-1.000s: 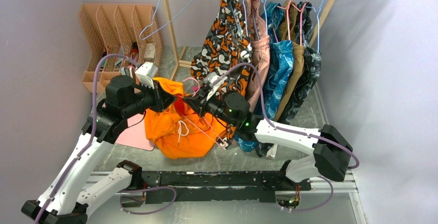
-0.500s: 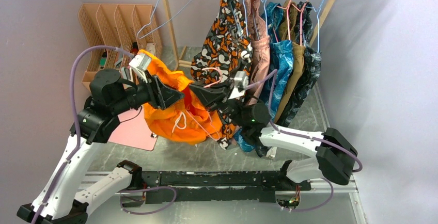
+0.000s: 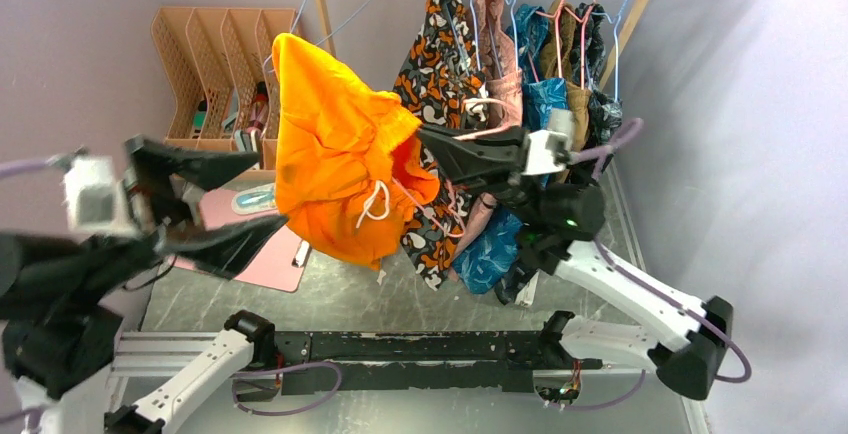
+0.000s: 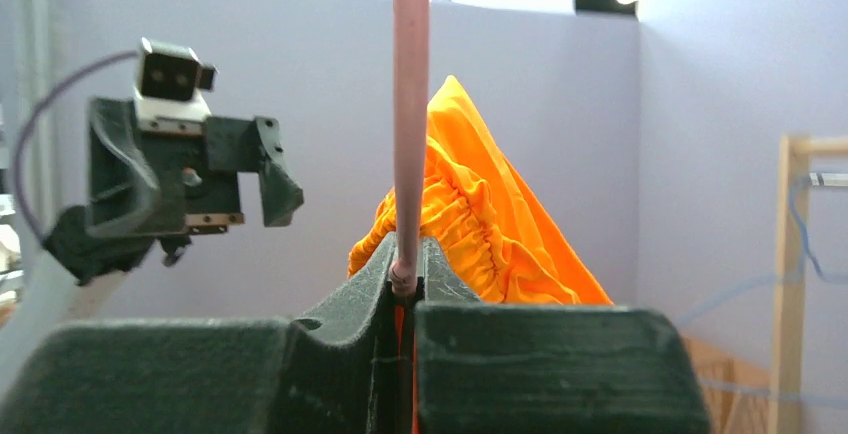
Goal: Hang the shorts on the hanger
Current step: Hang the shorts on the hanger.
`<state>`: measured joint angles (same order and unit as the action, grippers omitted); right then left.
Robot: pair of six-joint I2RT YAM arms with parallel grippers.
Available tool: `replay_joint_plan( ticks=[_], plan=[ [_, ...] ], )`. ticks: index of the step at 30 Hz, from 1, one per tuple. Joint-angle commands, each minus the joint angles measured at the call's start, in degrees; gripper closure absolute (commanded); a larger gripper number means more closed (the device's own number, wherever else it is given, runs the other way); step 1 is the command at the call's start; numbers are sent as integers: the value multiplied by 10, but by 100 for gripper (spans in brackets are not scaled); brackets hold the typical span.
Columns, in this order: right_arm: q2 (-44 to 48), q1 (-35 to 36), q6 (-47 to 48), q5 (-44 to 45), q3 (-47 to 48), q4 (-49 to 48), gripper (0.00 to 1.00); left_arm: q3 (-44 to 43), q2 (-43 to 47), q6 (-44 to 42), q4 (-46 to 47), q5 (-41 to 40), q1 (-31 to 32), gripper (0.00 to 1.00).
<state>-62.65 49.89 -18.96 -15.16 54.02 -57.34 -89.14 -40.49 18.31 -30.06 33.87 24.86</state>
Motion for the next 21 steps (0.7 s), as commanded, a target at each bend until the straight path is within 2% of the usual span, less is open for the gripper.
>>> replay_joint_plan(
  ticks=[1, 3, 6, 11, 21],
  plan=[
    [74, -1, 22, -60, 22, 42, 100, 24, 51, -50, 46, -40, 2, 2],
    [93, -1, 25, -49, 0, 62, 100, 58, 70, -55, 59, -101, 2, 3],
    [114, -3, 31, -62, 7, 98, 100, 95, 87, -51, 76, -142, 2, 5],
    [136, -4, 51, -76, 56, 189, 100, 97, 82, -51, 83, -124, 1, 8],
    [228, -3, 28, -21, -32, 259, 100, 112, 56, -32, 100, -98, 2, 28]
  ],
)
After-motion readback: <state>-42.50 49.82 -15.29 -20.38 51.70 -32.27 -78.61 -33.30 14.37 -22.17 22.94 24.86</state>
